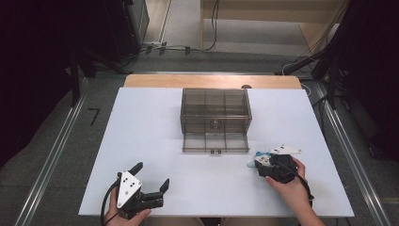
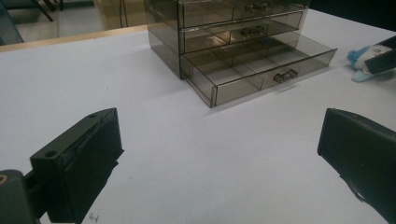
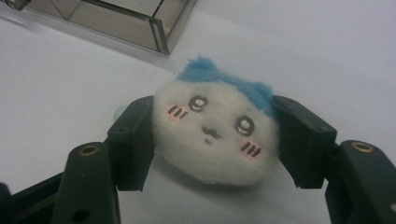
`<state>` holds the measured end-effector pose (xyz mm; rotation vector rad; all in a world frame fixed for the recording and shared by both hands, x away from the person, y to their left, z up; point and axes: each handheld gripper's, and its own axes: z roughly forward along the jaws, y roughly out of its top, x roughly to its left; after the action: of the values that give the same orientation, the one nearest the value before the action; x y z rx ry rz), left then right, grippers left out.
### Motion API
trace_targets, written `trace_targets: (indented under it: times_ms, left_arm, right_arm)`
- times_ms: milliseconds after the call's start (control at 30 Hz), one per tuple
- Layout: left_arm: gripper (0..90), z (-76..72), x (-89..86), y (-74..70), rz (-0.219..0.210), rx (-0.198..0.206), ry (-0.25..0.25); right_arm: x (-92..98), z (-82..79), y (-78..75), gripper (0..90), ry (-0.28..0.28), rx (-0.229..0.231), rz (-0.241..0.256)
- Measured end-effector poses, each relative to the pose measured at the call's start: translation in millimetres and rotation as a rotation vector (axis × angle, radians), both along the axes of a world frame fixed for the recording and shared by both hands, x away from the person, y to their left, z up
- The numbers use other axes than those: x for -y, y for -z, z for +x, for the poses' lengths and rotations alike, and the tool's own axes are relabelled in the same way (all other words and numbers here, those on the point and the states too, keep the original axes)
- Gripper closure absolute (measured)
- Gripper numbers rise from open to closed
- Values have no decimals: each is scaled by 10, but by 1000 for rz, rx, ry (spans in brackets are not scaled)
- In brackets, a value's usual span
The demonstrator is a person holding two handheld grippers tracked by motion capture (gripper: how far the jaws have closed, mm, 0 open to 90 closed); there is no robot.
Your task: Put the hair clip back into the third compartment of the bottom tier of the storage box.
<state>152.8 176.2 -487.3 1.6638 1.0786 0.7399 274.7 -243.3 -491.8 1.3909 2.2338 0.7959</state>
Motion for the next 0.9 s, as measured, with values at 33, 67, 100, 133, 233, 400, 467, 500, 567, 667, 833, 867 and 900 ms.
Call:
trace_targets:
  times_ms: [33, 67, 100, 133, 233, 400, 467, 500, 567, 667, 833, 867, 900]
  left_arm:
    - [0, 0, 0, 0, 0, 0, 0]
    - [0, 0, 0, 1, -1, -1, 0]
    - [0, 1, 0, 1, 0, -1, 0]
    - [0, 1, 0, 1, 0, -1, 0]
    - [0, 1, 1, 1, -1, -1, 1]
    - [0, 1, 2, 2, 0, 0, 1]
    - [0, 3, 1, 3, 1, -1, 1]
    - [0, 3, 1, 3, 1, -1, 1]
    - [0, 3, 1, 3, 1, -1, 2]
    - [0, 3, 4, 3, 1, -1, 1]
    - [0, 3, 3, 3, 0, -1, 1]
    - [0, 3, 3, 4, 0, -1, 2]
    - [0, 3, 3, 4, 1, -1, 1]
  right_arm:
    - [0, -1, 2, 331, 0, 3, 1]
    - [0, -3, 4, 331, 1, 4, 3]
    - [2, -3, 4, 332, 2, 4, 5]
    - [6, -3, 1, 332, 2, 2, 10]
    - [5, -11, -18, 332, 5, 25, 8]
    - [18, -19, -45, 331, 17, 38, 12]
    - [31, -25, -65, 332, 23, 53, 19]
    - [31, -25, -65, 332, 23, 53, 19]
    - [41, -26, -71, 332, 24, 60, 25]
    - [40, -30, -75, 332, 24, 64, 29]
    - [37, -52, -103, 332, 23, 96, 36]
    - [37, -52, -103, 332, 23, 96, 36]
    - [35, -56, -108, 332, 22, 104, 36]
